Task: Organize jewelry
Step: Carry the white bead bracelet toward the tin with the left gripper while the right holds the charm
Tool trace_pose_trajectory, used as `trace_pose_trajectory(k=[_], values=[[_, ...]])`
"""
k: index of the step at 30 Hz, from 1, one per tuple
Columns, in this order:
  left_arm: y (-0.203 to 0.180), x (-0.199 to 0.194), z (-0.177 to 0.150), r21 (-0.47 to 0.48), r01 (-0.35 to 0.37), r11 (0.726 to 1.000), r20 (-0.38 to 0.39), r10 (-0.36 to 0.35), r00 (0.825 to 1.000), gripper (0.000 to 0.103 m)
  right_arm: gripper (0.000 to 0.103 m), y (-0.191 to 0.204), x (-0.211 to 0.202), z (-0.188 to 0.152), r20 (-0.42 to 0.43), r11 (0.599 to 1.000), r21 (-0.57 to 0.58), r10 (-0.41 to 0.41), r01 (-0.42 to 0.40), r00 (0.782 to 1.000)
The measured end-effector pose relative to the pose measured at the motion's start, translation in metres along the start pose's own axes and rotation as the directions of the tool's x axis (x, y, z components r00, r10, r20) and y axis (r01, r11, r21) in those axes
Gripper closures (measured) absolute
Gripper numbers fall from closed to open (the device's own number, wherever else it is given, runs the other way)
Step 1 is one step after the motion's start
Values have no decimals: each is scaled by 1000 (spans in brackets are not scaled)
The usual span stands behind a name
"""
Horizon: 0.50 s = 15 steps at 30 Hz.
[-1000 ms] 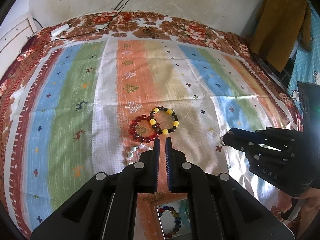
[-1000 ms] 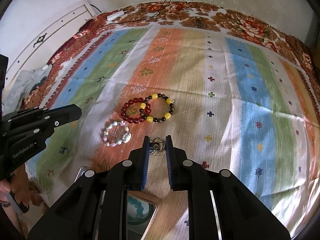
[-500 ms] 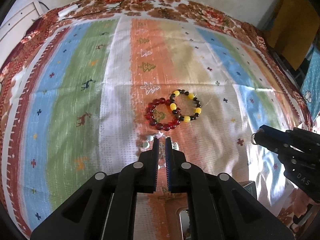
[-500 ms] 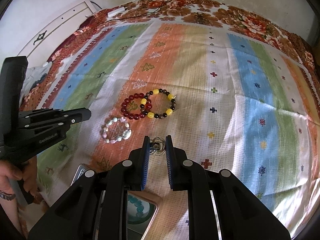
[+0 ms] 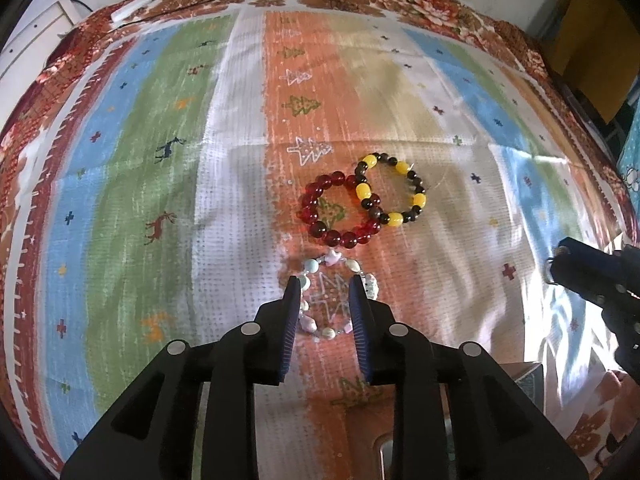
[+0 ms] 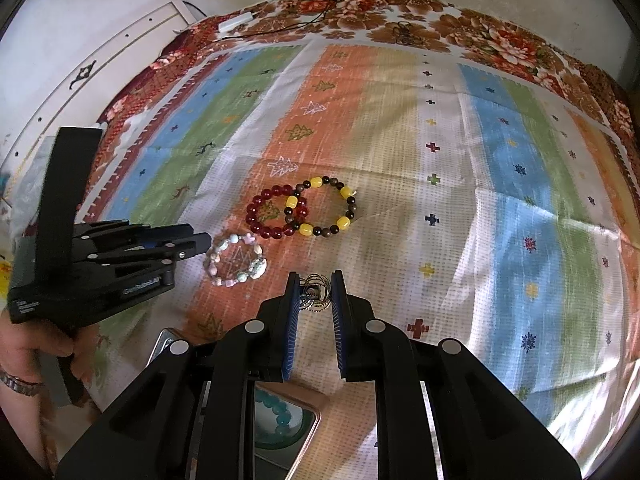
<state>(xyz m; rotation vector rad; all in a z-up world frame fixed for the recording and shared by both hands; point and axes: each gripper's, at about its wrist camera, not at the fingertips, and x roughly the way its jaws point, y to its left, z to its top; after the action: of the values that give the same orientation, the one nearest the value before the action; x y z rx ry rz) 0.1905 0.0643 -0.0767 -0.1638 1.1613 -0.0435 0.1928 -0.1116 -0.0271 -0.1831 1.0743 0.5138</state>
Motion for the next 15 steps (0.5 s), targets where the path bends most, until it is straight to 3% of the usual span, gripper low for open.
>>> trace_pose_trajectory(k=[15], values=[[3,29,1,20,-51,998,-76,52,996,74,87,4,3,1,-9,1000,-22,3,-3,1000]])
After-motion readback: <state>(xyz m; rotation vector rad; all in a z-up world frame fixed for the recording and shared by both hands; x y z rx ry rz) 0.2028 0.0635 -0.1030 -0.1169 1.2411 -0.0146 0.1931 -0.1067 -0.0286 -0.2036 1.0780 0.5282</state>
